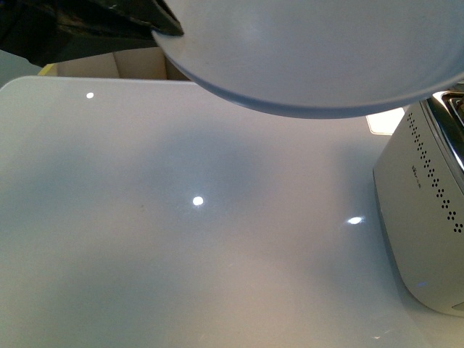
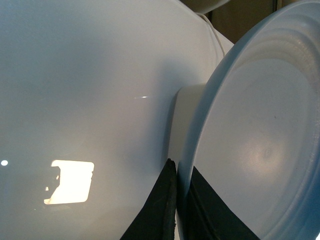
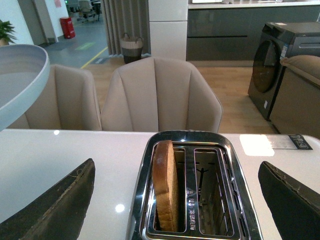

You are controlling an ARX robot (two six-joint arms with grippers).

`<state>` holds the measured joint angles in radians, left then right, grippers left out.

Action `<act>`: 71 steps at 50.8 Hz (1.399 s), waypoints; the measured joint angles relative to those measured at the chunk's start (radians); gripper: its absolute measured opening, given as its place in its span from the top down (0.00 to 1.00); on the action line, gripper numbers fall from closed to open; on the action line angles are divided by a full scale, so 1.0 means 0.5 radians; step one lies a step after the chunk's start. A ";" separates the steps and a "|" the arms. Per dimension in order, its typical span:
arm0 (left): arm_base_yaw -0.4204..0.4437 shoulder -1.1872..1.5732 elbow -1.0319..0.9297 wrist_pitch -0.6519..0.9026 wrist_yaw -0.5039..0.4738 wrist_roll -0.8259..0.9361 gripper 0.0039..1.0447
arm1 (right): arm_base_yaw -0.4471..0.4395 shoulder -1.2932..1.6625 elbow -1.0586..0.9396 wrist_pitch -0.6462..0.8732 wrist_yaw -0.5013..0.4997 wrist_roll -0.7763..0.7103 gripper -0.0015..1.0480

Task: Left arm holds plate, right arm toasts bread

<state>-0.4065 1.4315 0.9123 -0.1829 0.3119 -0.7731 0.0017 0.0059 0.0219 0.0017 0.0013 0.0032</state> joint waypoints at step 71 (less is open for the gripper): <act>1.587 1.449 -0.330 0.781 0.345 1.551 0.97 | 0.000 0.000 0.000 0.000 0.000 0.000 0.08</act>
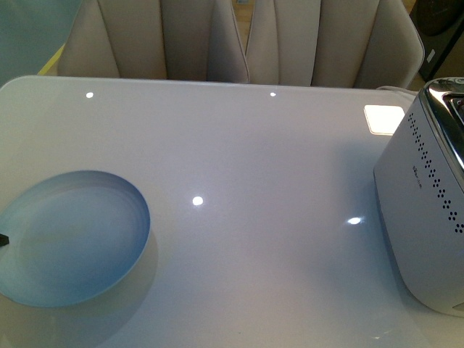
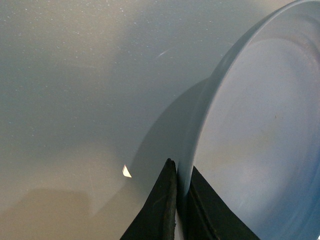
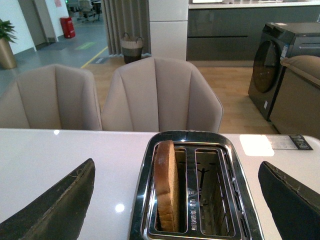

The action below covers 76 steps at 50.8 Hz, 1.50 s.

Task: Left arm holds plate, right arm toasts bread

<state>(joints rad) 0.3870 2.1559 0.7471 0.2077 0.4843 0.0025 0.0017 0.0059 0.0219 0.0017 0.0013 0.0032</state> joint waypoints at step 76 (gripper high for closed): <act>-0.414 -1.350 -0.486 0.234 -0.411 -0.819 0.07 | 0.000 0.000 0.000 0.000 0.000 0.000 0.08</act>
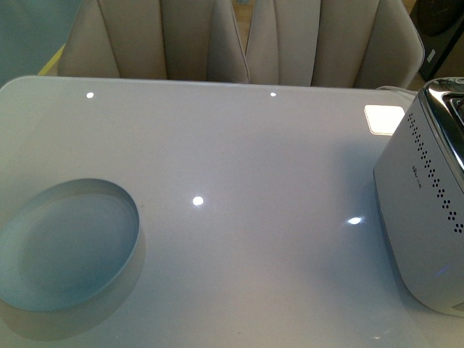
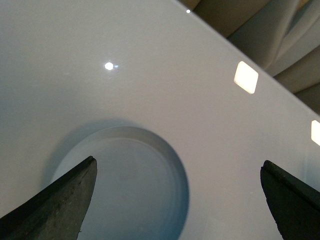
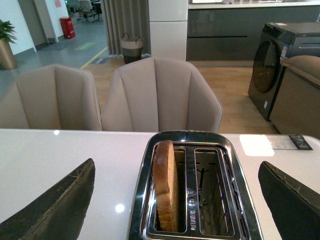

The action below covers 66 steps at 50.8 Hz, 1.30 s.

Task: Left arm holds plate, right arm toasts bread

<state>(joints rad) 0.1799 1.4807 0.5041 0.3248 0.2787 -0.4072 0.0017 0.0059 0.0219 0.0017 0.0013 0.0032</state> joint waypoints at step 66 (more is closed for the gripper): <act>-0.355 -1.953 -0.983 0.334 -0.557 0.791 0.97 | 0.000 -0.001 0.000 0.000 0.001 -0.001 0.08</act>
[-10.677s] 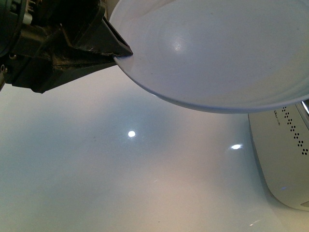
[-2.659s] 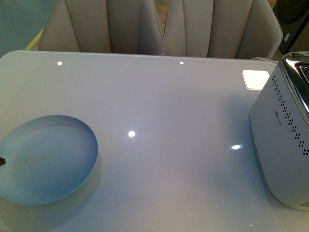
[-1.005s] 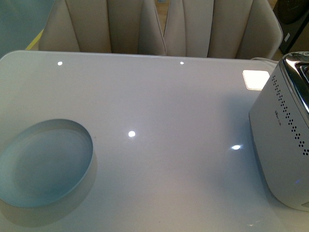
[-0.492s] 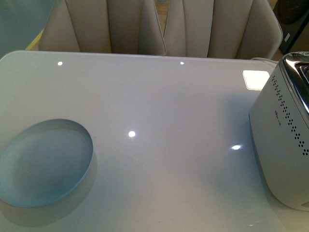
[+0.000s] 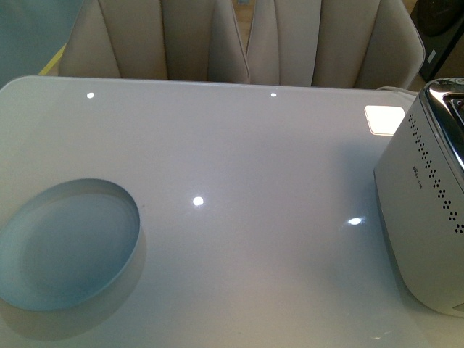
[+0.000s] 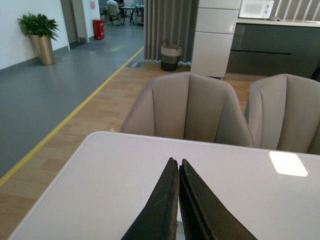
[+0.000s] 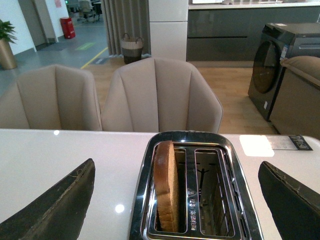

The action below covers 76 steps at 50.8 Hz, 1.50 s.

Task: Left arm holds plate, right arm toasts bread

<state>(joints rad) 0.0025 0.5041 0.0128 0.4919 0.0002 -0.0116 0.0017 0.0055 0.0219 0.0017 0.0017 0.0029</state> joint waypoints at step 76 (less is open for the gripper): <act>0.000 -0.996 0.001 -0.981 -0.001 0.002 0.48 | 0.000 0.000 0.000 -0.001 -0.001 0.001 0.08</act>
<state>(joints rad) 0.0025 0.0063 0.0132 0.0013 -0.0002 -0.0109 0.0017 0.0055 0.0219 0.0013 0.0013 0.0032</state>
